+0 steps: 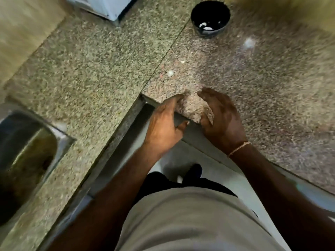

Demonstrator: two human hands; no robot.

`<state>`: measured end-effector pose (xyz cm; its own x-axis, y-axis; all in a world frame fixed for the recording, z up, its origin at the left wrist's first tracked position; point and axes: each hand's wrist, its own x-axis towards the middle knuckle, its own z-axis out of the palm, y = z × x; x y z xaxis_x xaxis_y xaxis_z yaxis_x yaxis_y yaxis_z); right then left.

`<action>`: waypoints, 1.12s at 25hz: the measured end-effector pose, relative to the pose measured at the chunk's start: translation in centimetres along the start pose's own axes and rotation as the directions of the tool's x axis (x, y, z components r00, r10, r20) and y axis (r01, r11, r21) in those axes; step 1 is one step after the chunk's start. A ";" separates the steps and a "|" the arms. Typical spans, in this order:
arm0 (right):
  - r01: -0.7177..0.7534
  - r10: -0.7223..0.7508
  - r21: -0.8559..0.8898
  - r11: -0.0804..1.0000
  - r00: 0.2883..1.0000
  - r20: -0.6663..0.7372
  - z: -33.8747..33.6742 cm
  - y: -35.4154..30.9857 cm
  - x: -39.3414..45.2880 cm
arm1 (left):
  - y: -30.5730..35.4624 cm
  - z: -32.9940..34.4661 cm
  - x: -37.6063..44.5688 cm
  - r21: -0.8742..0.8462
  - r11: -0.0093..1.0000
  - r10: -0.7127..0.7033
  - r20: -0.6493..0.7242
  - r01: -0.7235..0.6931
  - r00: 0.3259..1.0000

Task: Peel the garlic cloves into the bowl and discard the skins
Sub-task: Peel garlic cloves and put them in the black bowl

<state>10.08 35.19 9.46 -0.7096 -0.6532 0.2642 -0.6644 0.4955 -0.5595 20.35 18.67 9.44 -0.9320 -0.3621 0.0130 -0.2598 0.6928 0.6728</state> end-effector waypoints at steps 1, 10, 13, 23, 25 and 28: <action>-0.028 0.028 0.005 1.000 1.000 -0.014 -0.2 0.8 0.6 | 0.1 0.4 1.2 -0.017 1.000 0.004 0.010 -0.004 1.000; -0.245 0.246 0.033 0.969 0.969 -0.018 1.8 4.2 8.5 | -3.1 1.0 15.1 0.055 0.995 0.080 0.114 -0.086 0.990; -0.336 0.336 0.006 0.942 0.942 0.004 3.5 4.4 12.8 | -5.6 0.6 20.2 0.112 0.985 0.113 0.137 -0.129 0.984; -0.509 0.509 0.009 0.861 0.861 0.016 7.4 5.4 20.6 | -9.7 2.2 30.7 0.226 0.974 -0.062 0.309 -0.010 0.949; -0.510 0.510 -0.010 0.860 0.859 0.048 7.6 6.0 21.2 | -9.8 2.5 31.0 0.295 0.955 -0.051 0.298 -0.041 0.953; -0.504 0.503 -0.010 0.864 0.862 0.057 7.5 6.7 21.5 | -9.7 2.6 30.8 0.322 0.943 -0.020 0.323 -0.090 0.946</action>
<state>-7.89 20.14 5.48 -0.9330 -0.3461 -0.0984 -0.2189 0.7629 -0.6083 -6.53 2.40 1.44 -0.9581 -0.1550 -0.2407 -0.2426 0.8860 0.3950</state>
